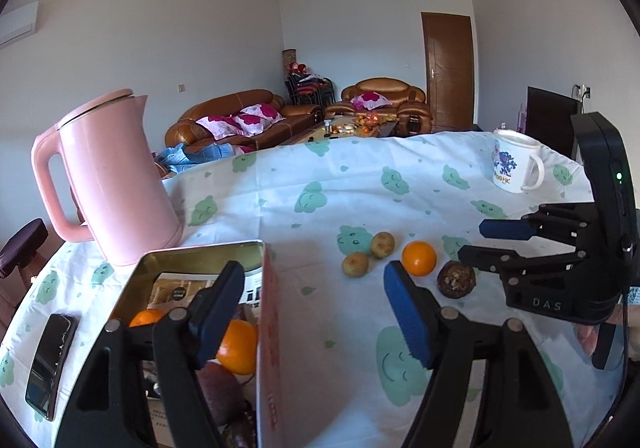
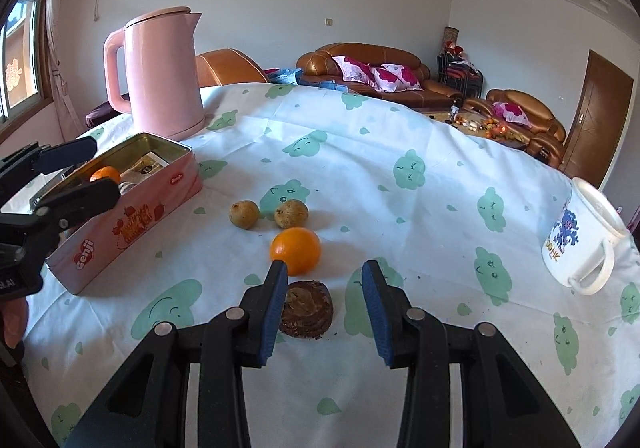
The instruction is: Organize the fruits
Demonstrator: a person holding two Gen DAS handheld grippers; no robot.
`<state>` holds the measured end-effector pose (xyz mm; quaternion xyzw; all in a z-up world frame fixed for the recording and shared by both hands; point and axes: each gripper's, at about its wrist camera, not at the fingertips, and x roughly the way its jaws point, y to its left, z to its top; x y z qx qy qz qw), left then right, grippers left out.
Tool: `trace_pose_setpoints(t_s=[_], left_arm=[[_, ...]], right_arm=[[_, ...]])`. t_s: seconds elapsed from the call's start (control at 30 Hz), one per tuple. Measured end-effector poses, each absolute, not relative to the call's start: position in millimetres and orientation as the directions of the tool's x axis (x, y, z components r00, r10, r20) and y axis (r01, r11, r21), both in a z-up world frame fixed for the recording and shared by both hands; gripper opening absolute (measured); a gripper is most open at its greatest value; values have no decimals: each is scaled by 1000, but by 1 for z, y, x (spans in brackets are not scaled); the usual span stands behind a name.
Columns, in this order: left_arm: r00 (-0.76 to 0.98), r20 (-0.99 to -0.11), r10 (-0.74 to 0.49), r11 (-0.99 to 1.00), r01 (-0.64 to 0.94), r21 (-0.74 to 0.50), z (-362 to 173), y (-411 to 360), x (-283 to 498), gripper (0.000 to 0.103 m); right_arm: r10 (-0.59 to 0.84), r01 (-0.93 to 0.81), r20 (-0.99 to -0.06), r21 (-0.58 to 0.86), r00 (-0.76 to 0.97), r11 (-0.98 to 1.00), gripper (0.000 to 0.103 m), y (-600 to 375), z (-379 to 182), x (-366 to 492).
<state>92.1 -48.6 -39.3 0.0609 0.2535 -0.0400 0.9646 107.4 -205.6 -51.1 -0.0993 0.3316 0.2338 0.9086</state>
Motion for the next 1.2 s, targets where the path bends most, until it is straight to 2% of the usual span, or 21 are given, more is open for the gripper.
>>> trace_pose_setpoints(t_s=[0.4, 0.57, 0.77, 0.93, 1.07, 1.13, 1.2], left_arm=[[827, -561, -35, 987, 116, 109, -51, -67, 123, 75], [802, -596, -46, 990, 118, 82, -56, -66, 136, 75], [775, -630, -45, 981, 152, 117, -64, -85, 148, 74], [717, -695, -49, 978, 177, 114, -77, -94, 173, 52], [693, -721, -16, 980, 154, 126, -86, -92, 187, 50], [678, -734, -23, 981, 157, 115, -90, -91, 192, 44], [665, -746, -27, 981, 162, 109, -93, -93, 197, 43]], right_arm=[[362, -540, -743, 0, 564, 842, 41, -194, -73, 119], [365, -553, -756, 5, 543, 833, 40, -194, -76, 120], [303, -479, -738, -31, 603, 877, 40, -211, -71, 124], [291, -436, -724, -14, 625, 900, 40, -230, -68, 128], [301, -440, -717, -9, 629, 898, 40, -231, -66, 127], [305, -443, -716, -7, 628, 897, 40, -231, -66, 128], [309, -443, -716, -1, 626, 896, 40, -231, -66, 128]])
